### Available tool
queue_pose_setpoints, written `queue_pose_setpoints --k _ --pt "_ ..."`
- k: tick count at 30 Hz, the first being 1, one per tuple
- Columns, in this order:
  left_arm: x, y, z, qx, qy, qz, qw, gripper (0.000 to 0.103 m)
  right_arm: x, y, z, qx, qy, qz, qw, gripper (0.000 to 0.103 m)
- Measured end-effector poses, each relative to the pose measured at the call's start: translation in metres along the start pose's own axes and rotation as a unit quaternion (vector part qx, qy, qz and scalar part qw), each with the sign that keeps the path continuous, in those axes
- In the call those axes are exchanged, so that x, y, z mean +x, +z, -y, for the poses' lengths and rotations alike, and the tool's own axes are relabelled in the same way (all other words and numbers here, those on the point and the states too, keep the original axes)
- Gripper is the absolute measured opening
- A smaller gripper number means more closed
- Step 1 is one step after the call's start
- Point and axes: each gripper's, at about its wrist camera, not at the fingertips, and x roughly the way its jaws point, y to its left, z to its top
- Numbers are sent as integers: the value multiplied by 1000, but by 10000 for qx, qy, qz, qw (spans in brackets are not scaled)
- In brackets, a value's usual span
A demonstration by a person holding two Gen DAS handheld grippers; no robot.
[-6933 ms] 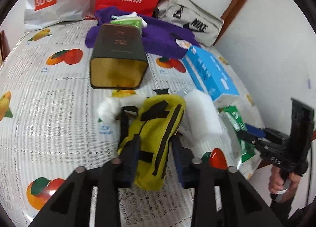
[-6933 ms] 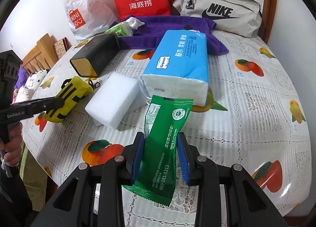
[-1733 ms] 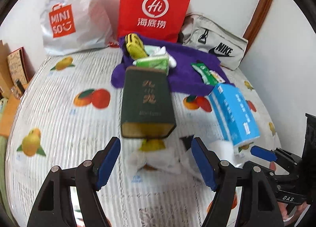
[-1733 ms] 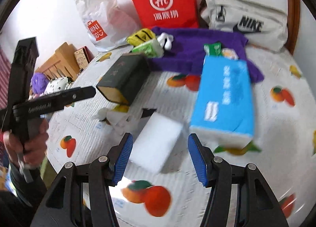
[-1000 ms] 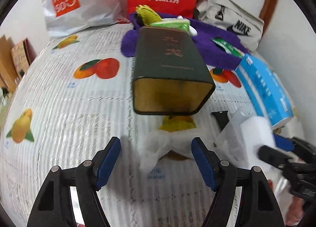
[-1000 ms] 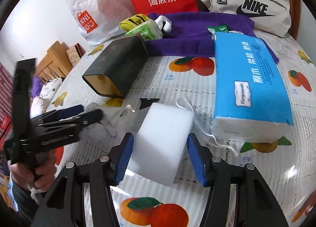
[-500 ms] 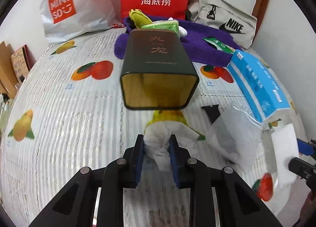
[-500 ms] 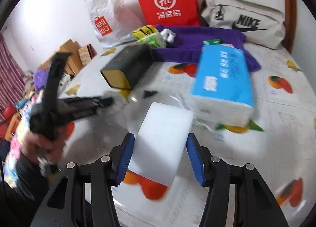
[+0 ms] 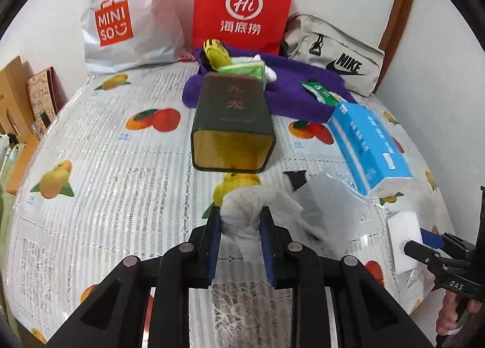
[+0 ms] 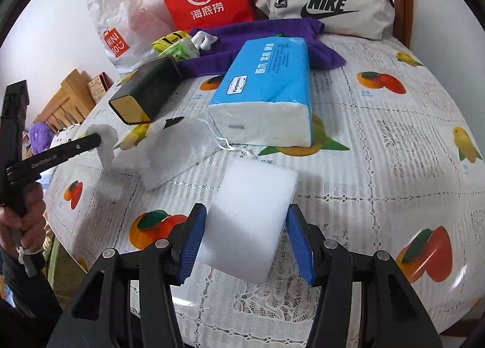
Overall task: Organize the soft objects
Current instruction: 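Lift and carry the sponge with the right tool while the left tool carries the plastic toward the towel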
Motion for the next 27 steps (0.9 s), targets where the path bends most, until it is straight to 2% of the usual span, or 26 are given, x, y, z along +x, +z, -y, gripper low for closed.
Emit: queue_pose_setpoints --k 4,15,27 --pt "-15 7 4 -54 -97 82 9999 23 -12 6 -2 61 103 63 9999 54" --pt "-52 46 16 33 -246 429 9988 23 -58 43 -30 -414 180 531 9976 54" --pt "-66 87 22 117 -365 598 9975 24 -71 88 -50 -621 212 757 9950 54"
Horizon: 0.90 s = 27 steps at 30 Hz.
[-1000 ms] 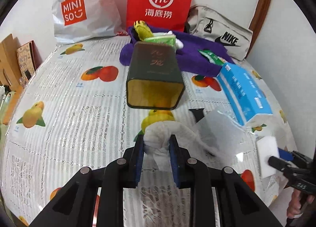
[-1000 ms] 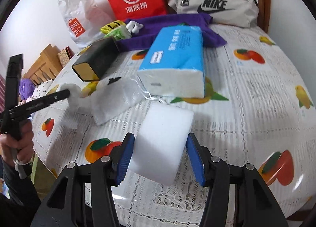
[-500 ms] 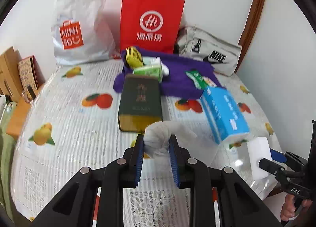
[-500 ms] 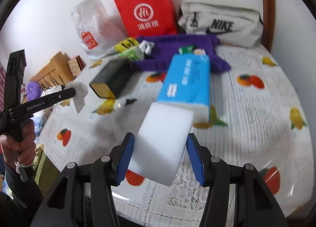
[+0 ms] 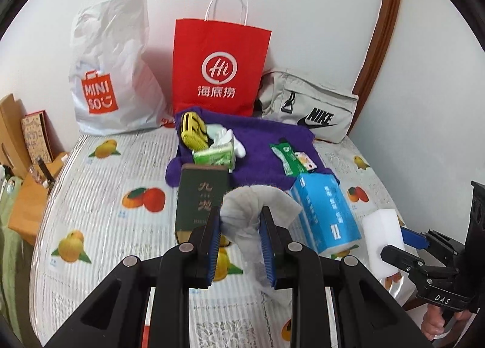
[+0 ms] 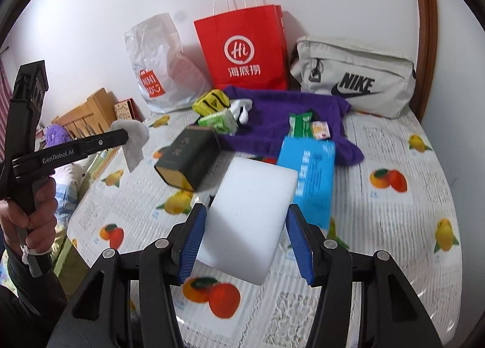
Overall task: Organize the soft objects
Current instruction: 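Lift and carry the sponge with the right tool while the left tool carries the plastic toward the towel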
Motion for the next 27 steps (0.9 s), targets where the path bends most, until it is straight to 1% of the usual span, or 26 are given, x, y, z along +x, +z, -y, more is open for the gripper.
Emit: queue_pose_setpoints --k 3,9,15,21,27 --pt "2 11 0 21 -69 38 10000 24 3 12 -1 -44 3 48 10000 54" --pt "14 27 1 48 -49 41 10000 24 12 33 4 -56 15 74 10000 54" --pt "31 34 -3 -31 -52 -62 10000 24 23 48 15 -36 3 111 9999 54" --pt "49 35 -8 -127 -71 -196 9997 24 40 61 31 27 -124 57 9999 54" --pt "65 39 -16 -236 -111 -317 9992 24 59 76 48 80 -132 32 9999 54"
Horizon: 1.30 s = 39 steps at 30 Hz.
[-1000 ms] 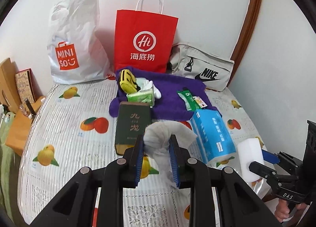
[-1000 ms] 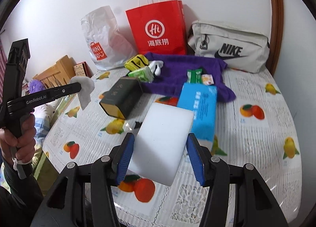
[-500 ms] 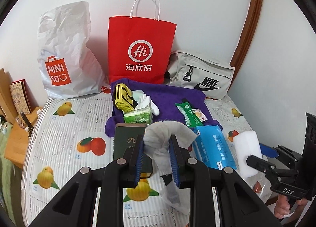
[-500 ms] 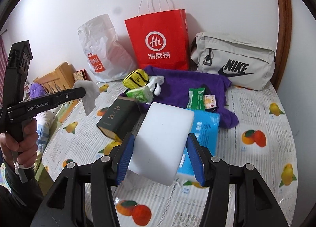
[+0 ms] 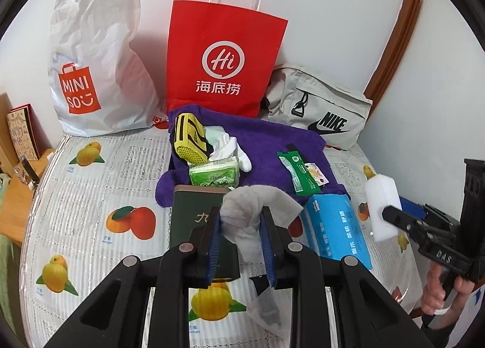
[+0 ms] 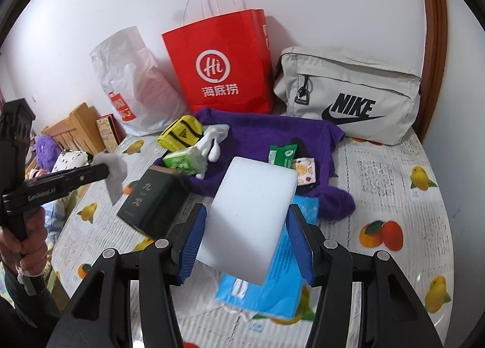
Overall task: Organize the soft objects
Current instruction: 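Lift and carry the sponge with the right tool while the left tool carries the plastic toward the towel, then release the sponge onto the towel with the right tool while the left tool releases the plastic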
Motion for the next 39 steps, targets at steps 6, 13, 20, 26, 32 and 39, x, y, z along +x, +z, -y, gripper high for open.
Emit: queue_pose_setpoints --k 6,13,20,26,32,39 --pt "16 9 -2 -47 -75 -76 9999 24 24 20 13 17 -21 -24 10000 54" --pt "38 22 3 15 -163 -144 9998 24 59 42 27 -110 -204 -188 9996 54" --pt "61 31 10 119 -232 -309 9992 24 92 60 47 -33 -324 -405 9986 54" --pt "80 36 7 73 -209 -432 9988 24 117 74 62 32 -427 -537 9976 54" --pt "97 41 5 50 -211 -550 9983 24 147 74 63 -48 -454 -890 9950 54" --pt "120 58 13 152 -189 -576 9980 24 165 70 66 -89 -441 -1117 9927 55"
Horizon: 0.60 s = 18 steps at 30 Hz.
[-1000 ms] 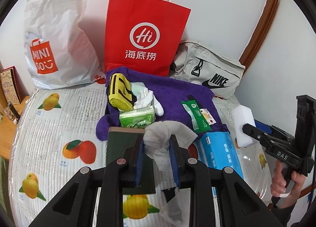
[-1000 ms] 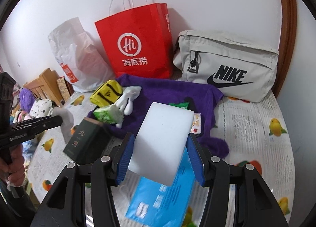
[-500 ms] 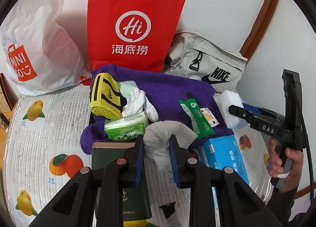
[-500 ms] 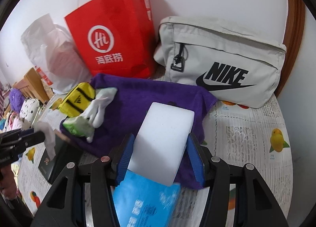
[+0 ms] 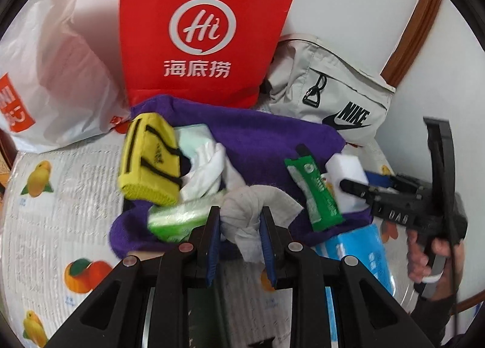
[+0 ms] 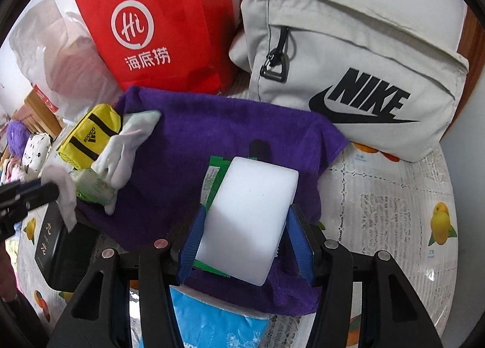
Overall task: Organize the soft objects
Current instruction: 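Release the sponge onto the towel with the right tool while the left tool releases the plastic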
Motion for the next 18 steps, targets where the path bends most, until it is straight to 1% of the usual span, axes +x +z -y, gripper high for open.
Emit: queue_pose_setpoints --k 2,6,11,14,18 --pt "8 6 5 67 44 -17 10000 25 4 -1 2 21 21 -48 10000 55" --pt "28 12 13 166 278 -135 9994 25 13 -3 5 104 102 -169 9998 55" --pt "46 14 18 180 287 -271 9991 25 16 -6 8 96 159 -236 9995 55" --pt "56 16 19 212 429 -369 9982 25 19 -7 9 92 164 -279 9994 55" --pt "64 19 19 226 414 -407 9981 25 22 -8 11 110 204 -319 9992 55"
